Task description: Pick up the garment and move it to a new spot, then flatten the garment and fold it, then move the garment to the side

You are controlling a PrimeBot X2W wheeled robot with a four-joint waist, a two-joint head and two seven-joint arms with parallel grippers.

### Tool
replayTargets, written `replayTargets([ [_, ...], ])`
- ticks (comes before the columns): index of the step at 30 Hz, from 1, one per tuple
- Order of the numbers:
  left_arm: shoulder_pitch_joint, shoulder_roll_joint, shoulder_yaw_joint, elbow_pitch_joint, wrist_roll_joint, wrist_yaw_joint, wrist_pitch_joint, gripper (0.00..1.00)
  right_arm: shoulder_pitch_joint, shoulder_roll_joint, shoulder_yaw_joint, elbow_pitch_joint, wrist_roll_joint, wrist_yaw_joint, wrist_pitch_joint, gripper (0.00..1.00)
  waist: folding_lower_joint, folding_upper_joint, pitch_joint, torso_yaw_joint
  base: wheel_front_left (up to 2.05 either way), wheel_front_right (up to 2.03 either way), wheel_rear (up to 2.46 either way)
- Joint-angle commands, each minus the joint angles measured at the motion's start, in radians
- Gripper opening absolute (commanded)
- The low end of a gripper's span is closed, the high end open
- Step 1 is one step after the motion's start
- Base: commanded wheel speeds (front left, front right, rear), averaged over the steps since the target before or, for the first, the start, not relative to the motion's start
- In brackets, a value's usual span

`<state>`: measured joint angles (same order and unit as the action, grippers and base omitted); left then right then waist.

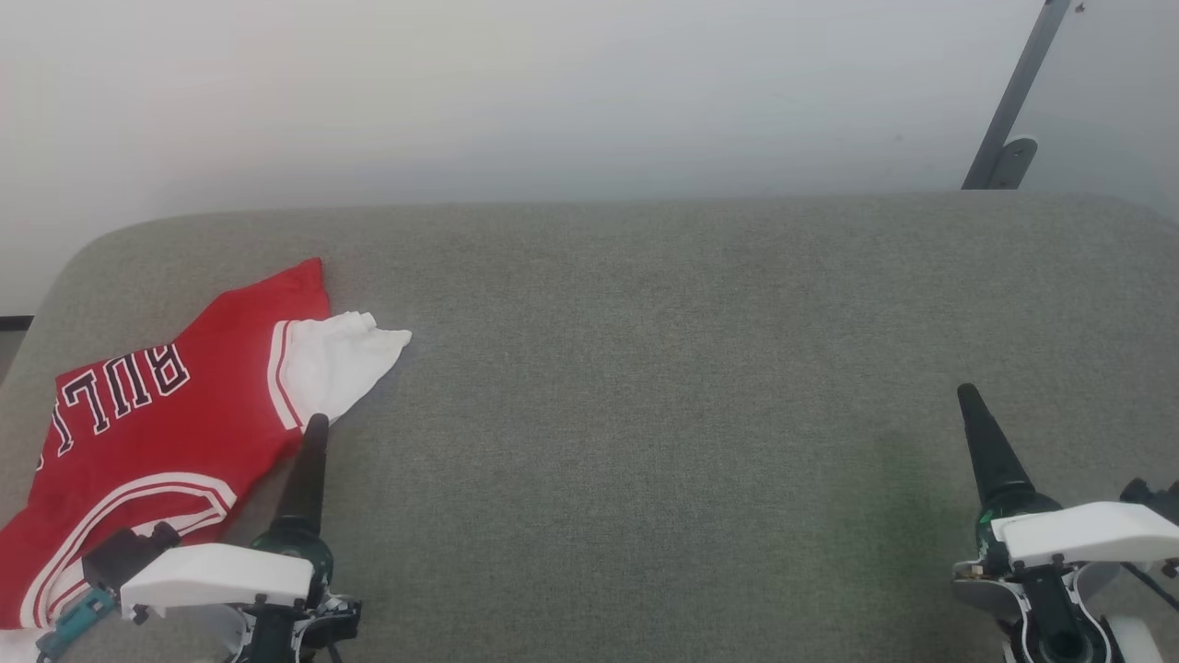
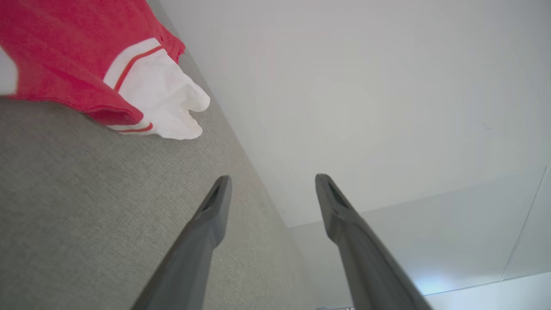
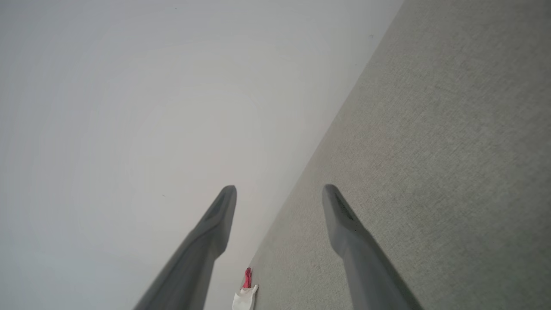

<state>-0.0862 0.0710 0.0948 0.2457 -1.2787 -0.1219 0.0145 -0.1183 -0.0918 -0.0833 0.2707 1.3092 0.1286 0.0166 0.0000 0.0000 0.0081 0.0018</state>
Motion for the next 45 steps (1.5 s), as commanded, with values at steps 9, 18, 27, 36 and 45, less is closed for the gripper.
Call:
replayTargets([
  [9, -0.024, 0.011, -0.018, -0.042, 0.262, 0.010, -0.044, 1.00, -0.044, -0.018, 0.008, -0.047, -0.248, 0.002, -0.046, 1.00, 0.0000, 0.0000, 0.001, 0.001, 0.00, 0.00, 0.00],
  [18, -0.016, 0.022, -0.046, -0.042, 0.411, 0.015, -0.073, 1.00, -0.048, -0.023, 0.024, -0.056, -0.433, 0.002, -0.076, 1.00, 0.0000, 0.0000, 0.002, 0.000, 0.00, 0.00, 0.00],
  [27, -0.015, 0.037, -0.073, -0.038, 0.547, 0.041, -0.103, 1.00, -0.052, -0.022, 0.025, -0.059, -0.615, 0.002, -0.106, 1.00, 0.0000, 0.0000, 0.001, 0.000, 0.00, 0.00, 0.00],
  [36, -0.013, 0.045, -0.079, -0.045, 0.643, 0.062, -0.131, 1.00, -0.061, -0.022, 0.019, -0.053, -0.751, 0.003, -0.134, 1.00, 0.0000, 0.0000, -0.002, 0.001, 0.00, 0.00, 0.00],
  [45, -0.007, 0.056, -0.087, -0.046, 0.745, 0.063, -0.157, 1.00, -0.071, -0.028, 0.028, -0.048, -0.873, 0.003, -0.158, 1.00, 0.0000, 0.0000, -0.002, -0.005, 0.00, 0.00, 0.00],
])
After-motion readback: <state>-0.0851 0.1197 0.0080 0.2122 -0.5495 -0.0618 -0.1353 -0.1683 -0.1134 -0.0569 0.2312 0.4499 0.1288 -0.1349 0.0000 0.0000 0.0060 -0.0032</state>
